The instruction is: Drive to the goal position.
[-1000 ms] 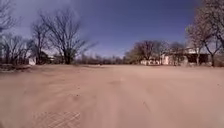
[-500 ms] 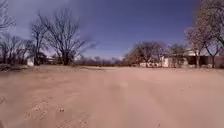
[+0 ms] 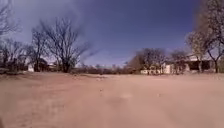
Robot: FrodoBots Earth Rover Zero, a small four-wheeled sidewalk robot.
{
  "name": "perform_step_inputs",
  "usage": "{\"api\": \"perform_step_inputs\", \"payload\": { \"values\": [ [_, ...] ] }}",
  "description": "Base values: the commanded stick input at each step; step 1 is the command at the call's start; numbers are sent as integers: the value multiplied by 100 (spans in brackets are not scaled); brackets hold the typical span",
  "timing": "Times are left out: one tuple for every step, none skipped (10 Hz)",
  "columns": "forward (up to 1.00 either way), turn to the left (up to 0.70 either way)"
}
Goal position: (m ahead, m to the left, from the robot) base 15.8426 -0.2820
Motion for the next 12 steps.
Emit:
{"api": "perform_step_inputs", "payload": {
  "values": [
    [100,0],
    [100,0],
    [100,0],
    [100,0],
    [100,0],
    [100,0],
    [100,0],
    [100,0],
    [100,0],
    [100,0],
    [100,0],
    [100,0]
  ]
}}
